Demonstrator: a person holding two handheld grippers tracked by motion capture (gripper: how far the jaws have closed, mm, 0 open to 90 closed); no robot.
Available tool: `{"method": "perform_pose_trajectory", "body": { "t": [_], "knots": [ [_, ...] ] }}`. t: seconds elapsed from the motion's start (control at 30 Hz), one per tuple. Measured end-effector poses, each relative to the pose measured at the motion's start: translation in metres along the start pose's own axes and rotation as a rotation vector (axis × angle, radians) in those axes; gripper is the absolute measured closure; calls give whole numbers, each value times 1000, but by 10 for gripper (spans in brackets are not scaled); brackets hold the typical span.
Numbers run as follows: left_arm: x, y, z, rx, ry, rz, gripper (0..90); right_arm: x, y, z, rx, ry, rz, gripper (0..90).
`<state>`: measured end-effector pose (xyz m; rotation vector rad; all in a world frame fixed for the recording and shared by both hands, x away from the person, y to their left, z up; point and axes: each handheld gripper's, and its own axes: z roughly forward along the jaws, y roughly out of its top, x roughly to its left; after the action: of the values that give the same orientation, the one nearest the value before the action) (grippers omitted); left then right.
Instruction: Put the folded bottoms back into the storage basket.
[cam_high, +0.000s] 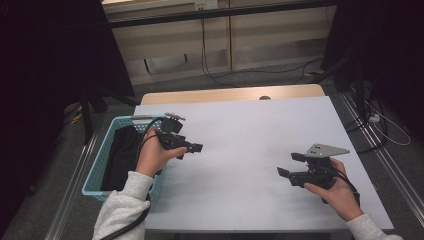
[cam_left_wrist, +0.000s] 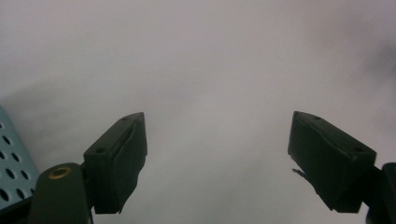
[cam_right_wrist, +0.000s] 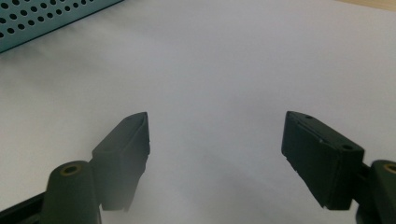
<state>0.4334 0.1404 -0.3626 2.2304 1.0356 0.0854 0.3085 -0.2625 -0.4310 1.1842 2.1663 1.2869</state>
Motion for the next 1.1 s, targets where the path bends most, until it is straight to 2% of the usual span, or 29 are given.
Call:
{"method": "perform_pose_trajectory", "body": {
  "t": [0.3,0.37,0.47,0.83,1.1],
  "knots": [
    [-5,-16,7,15,-18,19,187,-2,-5,-5,13,-1,-1,230],
    [-7,-20,9,5,-26,10,185,-2,-6,-7,11,0,-5,230],
    [-8,-26,9,20,-30,37,181,-2,-7,-8,10,0,0,229],
    [-12,-50,15,1,-66,33,172,-4,-11,-12,19,1,-1,229],
    [-13,-66,20,-15,-75,28,165,-2,-12,-15,22,3,-7,228]
  ]
}}
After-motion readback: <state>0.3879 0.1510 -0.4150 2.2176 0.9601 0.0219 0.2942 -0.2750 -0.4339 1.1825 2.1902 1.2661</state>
